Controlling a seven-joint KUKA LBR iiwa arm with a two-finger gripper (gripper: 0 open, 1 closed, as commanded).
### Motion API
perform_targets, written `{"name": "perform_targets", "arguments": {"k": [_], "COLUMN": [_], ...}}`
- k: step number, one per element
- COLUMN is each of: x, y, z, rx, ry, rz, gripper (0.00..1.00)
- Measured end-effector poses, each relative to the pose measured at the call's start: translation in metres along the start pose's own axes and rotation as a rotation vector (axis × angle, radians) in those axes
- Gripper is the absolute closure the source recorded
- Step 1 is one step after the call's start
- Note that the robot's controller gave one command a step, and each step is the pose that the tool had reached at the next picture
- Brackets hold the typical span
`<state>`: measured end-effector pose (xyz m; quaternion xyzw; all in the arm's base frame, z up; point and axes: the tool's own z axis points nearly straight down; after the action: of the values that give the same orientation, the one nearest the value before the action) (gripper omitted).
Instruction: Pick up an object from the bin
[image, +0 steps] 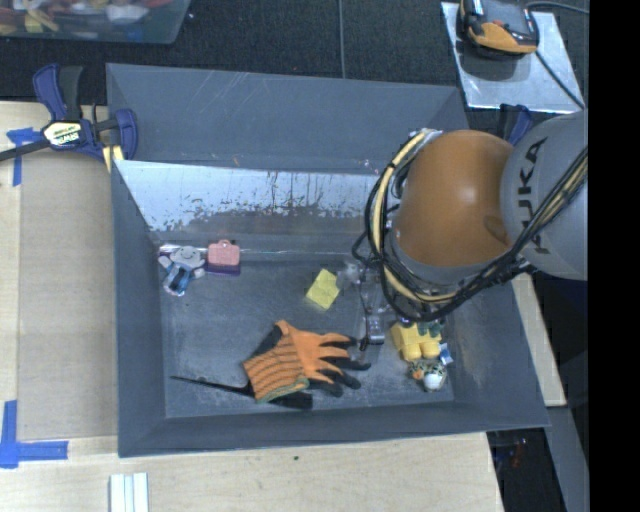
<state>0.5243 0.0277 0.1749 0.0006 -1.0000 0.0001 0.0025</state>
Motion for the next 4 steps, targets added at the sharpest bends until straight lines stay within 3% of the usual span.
{"name": "perform_targets", "arguments": {"k": [1, 2, 3, 4], "x": [-0.002, -0.011, -0.012, 0.010], "y": [0.000, 0.019, 0.042, 0.085], "z": [-0.004, 0.051, 0.053, 0.060], "rx": [0.000, 0.000, 0.000, 0.001], "ry": [-0.008, -0.012, -0.014, -0.010], "rz": [0.001, -0.117, -0.113, -0.327], "gripper": [0.00, 0.00, 0.00, 0.00]}}
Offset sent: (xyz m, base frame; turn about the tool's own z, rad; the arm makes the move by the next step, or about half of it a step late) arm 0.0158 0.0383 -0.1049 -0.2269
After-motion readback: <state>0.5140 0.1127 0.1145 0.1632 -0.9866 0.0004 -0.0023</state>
